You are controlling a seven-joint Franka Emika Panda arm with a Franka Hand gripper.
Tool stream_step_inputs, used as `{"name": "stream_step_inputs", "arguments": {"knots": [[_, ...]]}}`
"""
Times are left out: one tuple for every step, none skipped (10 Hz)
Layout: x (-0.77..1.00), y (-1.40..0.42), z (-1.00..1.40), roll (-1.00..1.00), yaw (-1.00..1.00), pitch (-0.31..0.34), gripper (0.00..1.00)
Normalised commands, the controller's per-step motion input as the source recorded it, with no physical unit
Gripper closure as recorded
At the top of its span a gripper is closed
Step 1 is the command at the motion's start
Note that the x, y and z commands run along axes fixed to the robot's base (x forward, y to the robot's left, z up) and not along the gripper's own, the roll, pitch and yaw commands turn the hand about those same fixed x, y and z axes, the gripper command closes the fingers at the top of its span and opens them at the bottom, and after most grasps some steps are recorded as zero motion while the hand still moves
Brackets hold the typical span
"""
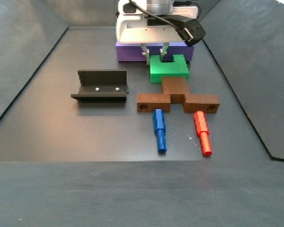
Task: Pick up the green object. Move up. Place the green object on the fixture. Regrasp the green object. Move to above the board. Insert the green object.
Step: Pick up the green object.
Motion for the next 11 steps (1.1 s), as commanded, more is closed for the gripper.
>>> {"name": "stream_step_inputs", "arguments": {"knots": [[0.0, 0.0, 0.0, 0.0, 0.0, 0.0, 1.0], [0.0, 0.0, 0.0, 0.0, 0.0, 0.0, 1.0], [0.0, 0.0, 0.0, 0.0, 0.0, 0.0, 1.0], [0.0, 0.0, 0.0, 0.0, 0.0, 0.0, 1.0], [0.0, 0.0, 0.0, 0.0, 0.0, 0.0, 1.0], [0.0, 0.0, 0.0, 0.0, 0.0, 0.0, 1.0], [0.0, 0.0, 0.0, 0.0, 0.0, 0.0, 1.0], [0.0, 0.0, 0.0, 0.0, 0.0, 0.0, 1.0], [0.0, 0.0, 0.0, 0.0, 0.0, 0.0, 1.0], [0.0, 0.0, 0.0, 0.0, 0.0, 0.0, 1.0], [0.0, 0.0, 0.0, 0.0, 0.0, 0.0, 1.0]]}}
